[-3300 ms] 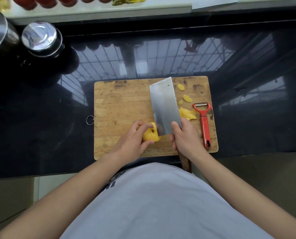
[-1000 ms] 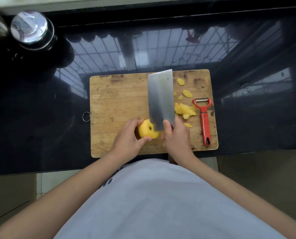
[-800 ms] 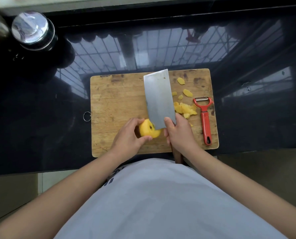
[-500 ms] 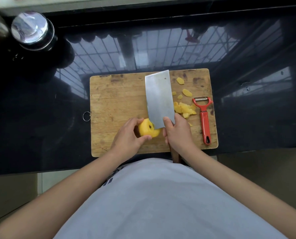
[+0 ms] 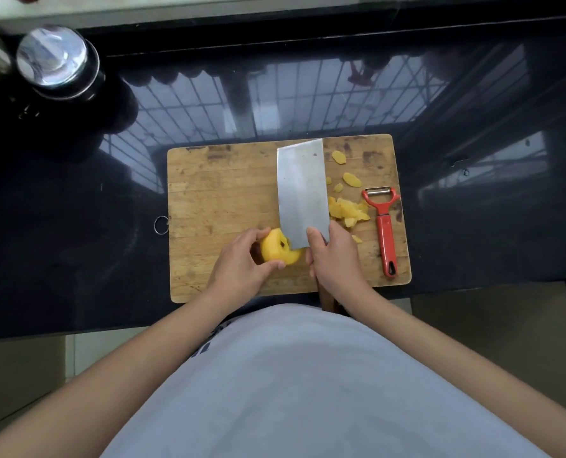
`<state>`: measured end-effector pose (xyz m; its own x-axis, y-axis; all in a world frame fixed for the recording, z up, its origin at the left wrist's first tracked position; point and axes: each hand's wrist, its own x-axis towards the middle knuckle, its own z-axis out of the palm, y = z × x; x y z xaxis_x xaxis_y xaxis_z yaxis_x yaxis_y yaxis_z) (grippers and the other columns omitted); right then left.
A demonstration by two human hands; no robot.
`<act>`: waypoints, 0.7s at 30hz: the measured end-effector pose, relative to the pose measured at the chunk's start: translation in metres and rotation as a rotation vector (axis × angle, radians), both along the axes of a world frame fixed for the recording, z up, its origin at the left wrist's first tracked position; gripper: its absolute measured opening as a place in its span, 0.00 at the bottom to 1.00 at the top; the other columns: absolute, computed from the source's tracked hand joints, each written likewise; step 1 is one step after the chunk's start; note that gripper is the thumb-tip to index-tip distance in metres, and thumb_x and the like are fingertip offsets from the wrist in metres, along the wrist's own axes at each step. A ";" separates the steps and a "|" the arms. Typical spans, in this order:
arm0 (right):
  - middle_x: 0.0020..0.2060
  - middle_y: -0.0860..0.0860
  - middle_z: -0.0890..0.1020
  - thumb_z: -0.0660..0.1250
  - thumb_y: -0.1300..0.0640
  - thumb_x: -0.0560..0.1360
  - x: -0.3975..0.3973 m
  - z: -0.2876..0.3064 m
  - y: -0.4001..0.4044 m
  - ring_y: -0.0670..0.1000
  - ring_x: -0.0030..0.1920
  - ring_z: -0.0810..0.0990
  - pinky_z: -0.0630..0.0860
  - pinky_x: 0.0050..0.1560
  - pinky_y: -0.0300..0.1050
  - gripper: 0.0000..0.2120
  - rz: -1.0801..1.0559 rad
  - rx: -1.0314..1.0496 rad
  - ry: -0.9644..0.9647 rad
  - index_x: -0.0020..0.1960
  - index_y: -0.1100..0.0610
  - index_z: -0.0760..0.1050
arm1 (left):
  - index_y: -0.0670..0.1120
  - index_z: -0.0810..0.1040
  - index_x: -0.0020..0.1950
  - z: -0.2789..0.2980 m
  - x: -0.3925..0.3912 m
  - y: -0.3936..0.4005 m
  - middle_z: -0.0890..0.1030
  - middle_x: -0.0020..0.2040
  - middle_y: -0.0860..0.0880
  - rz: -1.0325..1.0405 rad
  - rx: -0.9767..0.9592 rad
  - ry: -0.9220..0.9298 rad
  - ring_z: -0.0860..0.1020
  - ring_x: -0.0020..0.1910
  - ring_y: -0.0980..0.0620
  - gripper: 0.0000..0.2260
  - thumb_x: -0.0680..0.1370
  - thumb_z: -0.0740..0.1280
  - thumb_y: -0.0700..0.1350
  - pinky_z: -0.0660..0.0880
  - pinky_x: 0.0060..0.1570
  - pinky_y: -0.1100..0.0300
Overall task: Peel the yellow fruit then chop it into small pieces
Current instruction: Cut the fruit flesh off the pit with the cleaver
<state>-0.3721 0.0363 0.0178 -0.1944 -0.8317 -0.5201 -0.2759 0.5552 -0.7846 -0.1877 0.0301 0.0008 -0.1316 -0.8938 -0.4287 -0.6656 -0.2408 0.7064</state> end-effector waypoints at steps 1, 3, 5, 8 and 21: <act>0.31 0.54 0.79 0.60 0.53 0.84 -0.001 0.001 -0.001 0.49 0.25 0.75 0.73 0.27 0.43 0.08 0.011 0.001 -0.005 0.55 0.57 0.75 | 0.48 0.76 0.72 0.001 0.000 0.000 0.79 0.68 0.52 -0.001 0.006 0.001 0.76 0.64 0.52 0.30 0.72 0.81 0.48 0.73 0.65 0.54; 0.31 0.53 0.79 0.60 0.53 0.85 -0.008 0.004 -0.005 0.48 0.24 0.75 0.72 0.26 0.42 0.07 0.098 -0.004 0.006 0.54 0.56 0.74 | 0.48 0.77 0.72 0.001 0.002 -0.001 0.79 0.67 0.52 -0.005 0.023 0.014 0.76 0.64 0.52 0.31 0.71 0.82 0.48 0.74 0.66 0.52; 0.30 0.53 0.80 0.60 0.53 0.85 -0.013 0.006 -0.011 0.48 0.23 0.74 0.71 0.25 0.42 0.07 0.200 -0.011 0.013 0.53 0.56 0.73 | 0.49 0.77 0.72 0.001 0.003 -0.002 0.80 0.67 0.52 -0.009 0.035 0.018 0.77 0.63 0.52 0.31 0.70 0.82 0.47 0.74 0.66 0.51; 0.31 0.54 0.80 0.60 0.53 0.85 -0.015 0.004 -0.013 0.48 0.23 0.74 0.71 0.25 0.42 0.08 0.190 0.004 0.003 0.55 0.56 0.74 | 0.49 0.77 0.72 0.000 0.004 -0.001 0.81 0.65 0.52 0.010 0.041 0.024 0.77 0.62 0.51 0.31 0.70 0.82 0.48 0.75 0.65 0.51; 0.30 0.53 0.79 0.60 0.53 0.84 -0.008 0.006 -0.007 0.48 0.24 0.74 0.71 0.26 0.41 0.08 0.067 0.037 -0.038 0.56 0.56 0.75 | 0.50 0.77 0.72 0.000 0.002 -0.004 0.81 0.65 0.54 -0.004 0.054 0.021 0.78 0.62 0.53 0.30 0.72 0.81 0.48 0.74 0.62 0.57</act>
<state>-0.3802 0.0296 0.0241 -0.1186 -0.8224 -0.5563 -0.2837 0.5650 -0.7748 -0.1854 0.0263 0.0008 -0.1445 -0.8689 -0.4734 -0.6519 -0.2764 0.7062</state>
